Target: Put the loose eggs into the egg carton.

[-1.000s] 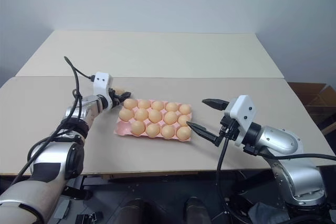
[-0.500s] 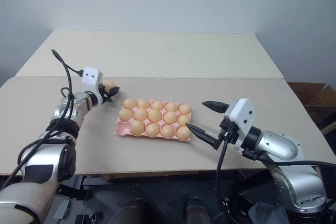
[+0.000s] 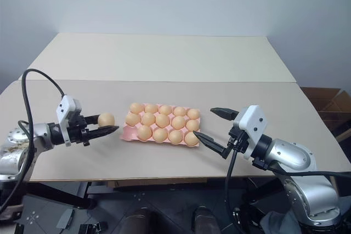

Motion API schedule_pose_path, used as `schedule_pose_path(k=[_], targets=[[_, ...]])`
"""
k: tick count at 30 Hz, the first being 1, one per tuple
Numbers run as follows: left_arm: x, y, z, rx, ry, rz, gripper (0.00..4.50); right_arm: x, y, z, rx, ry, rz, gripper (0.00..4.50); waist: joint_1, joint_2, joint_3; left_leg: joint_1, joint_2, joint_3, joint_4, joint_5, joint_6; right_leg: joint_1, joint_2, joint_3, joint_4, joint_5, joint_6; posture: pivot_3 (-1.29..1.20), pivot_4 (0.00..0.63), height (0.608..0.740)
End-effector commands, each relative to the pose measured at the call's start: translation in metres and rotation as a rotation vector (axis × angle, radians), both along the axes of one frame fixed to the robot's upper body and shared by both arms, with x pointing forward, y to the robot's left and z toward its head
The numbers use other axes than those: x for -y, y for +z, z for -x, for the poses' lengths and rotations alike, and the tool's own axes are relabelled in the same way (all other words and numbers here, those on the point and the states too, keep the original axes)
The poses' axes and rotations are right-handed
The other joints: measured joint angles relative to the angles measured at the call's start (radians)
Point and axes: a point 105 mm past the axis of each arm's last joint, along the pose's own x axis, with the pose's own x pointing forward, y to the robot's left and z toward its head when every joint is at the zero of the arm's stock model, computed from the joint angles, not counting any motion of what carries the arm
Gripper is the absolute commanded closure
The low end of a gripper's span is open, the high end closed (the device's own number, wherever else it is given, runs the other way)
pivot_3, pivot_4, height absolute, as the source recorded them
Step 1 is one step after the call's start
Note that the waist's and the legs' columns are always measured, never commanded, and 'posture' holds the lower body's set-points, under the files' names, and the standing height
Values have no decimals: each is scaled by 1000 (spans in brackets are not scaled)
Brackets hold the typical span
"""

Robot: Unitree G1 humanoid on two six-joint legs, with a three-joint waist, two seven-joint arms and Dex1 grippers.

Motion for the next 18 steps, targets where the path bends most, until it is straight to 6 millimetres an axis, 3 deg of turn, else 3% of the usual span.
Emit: schedule_pose_path(k=[1,10,17,18], targets=[[12,11,2,39,-29,21,2292,-1,11,4,55,5,-6,0,0,0,0,0,0,0,0,0,0,0,0,0,0,0,0,0,150,740],[23,-5,-9,-5,-34,3,2292,0,12,4,58,-10,-4,0,0,0,0,-1,-1,0,-1,0,0,-1,1,0,0,5,4,0,150,740],[20,2,-11,9,-45,15,62,0,13,3,61,-21,-11,0,-2,0,0,-1,0,0,-1,0,0,-1,1,0,0,5,4,0,150,740],[19,5,-11,17,-45,17,24,0,13,3,62,-22,-12,0,-1,0,0,-1,0,0,-1,0,0,-1,1,0,0,5,4,0,150,740]])
